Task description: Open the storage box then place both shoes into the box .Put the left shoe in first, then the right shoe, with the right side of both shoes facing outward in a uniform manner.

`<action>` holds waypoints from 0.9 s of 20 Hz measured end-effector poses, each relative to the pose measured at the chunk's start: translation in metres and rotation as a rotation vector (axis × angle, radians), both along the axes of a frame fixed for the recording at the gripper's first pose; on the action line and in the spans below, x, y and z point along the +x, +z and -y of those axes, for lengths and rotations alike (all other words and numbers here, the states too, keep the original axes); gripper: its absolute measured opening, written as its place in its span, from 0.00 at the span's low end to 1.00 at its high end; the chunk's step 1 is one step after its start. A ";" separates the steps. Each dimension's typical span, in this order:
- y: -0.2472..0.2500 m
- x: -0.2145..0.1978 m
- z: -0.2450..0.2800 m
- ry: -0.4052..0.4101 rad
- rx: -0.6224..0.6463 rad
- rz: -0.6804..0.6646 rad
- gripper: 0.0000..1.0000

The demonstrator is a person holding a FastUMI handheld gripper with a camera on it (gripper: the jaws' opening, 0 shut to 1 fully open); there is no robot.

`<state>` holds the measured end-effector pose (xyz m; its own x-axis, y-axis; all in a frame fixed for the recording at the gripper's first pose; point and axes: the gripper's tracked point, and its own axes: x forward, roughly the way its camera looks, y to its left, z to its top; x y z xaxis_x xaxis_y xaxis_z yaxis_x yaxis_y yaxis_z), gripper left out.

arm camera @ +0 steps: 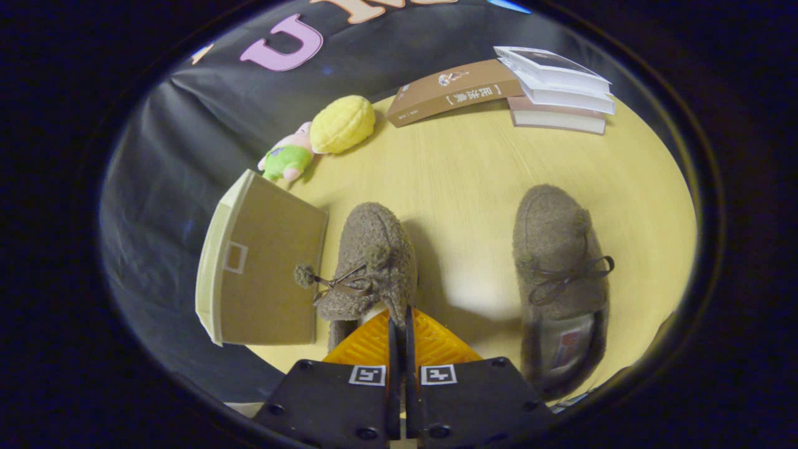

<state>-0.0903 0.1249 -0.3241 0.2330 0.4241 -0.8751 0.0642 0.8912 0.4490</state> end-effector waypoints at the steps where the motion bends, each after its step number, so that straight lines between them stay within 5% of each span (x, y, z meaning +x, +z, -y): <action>1: 0.007 0.003 -0.006 -0.006 0.011 0.004 0.07; 10: 0.101 0.043 -0.066 -0.063 0.120 0.110 0.07; 18: 0.144 0.065 -0.151 -0.006 0.209 0.137 0.07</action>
<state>-0.0252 0.2760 -0.1801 0.3463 0.5909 -0.7287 -0.0050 0.7779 0.6284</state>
